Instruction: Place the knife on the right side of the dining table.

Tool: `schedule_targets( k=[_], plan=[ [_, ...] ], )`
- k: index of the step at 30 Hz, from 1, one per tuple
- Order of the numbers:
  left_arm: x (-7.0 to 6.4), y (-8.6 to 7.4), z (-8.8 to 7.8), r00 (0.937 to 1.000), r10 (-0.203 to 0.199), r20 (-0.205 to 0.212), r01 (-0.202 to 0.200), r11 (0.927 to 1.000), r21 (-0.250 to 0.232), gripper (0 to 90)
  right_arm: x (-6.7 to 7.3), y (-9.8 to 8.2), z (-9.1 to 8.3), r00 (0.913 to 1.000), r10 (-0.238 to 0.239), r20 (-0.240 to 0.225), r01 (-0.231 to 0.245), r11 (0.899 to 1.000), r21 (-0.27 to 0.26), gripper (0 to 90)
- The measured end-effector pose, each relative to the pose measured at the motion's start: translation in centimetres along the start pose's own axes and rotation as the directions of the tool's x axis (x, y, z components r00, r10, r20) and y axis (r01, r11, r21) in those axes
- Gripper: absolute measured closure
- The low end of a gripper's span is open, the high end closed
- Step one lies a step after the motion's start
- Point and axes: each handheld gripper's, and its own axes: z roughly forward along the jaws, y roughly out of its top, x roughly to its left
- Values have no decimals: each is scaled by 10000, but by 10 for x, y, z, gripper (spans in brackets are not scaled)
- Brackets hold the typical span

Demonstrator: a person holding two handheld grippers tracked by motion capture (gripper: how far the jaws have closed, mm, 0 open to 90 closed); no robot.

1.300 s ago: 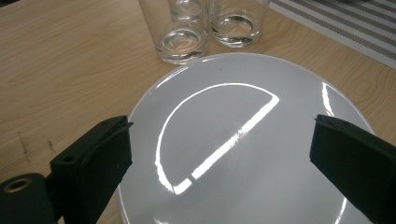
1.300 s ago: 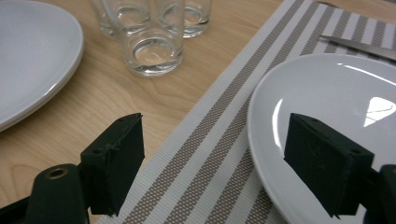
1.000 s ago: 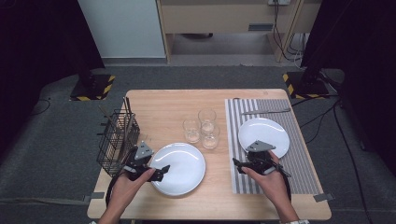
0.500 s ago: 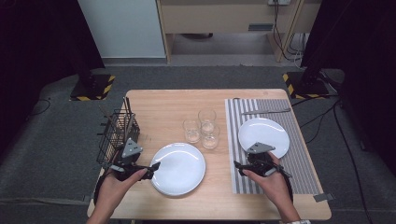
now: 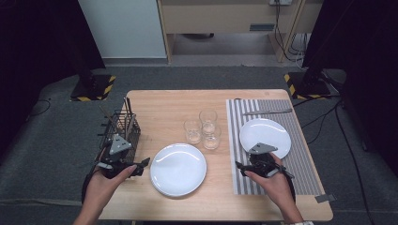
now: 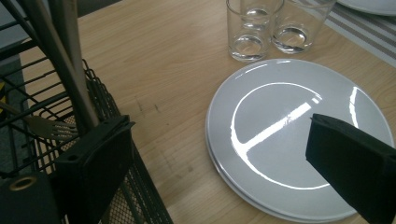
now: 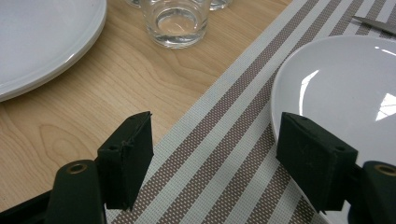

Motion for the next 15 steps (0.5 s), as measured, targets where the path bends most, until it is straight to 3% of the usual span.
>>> schedule_targets(
  k=[15],
  plan=[
    [17,2,-17,9991,72,-413,-76,9999,-109,65,-3,1,-8,10000,79,-24,-79,9999,-138,278]
  ],
)
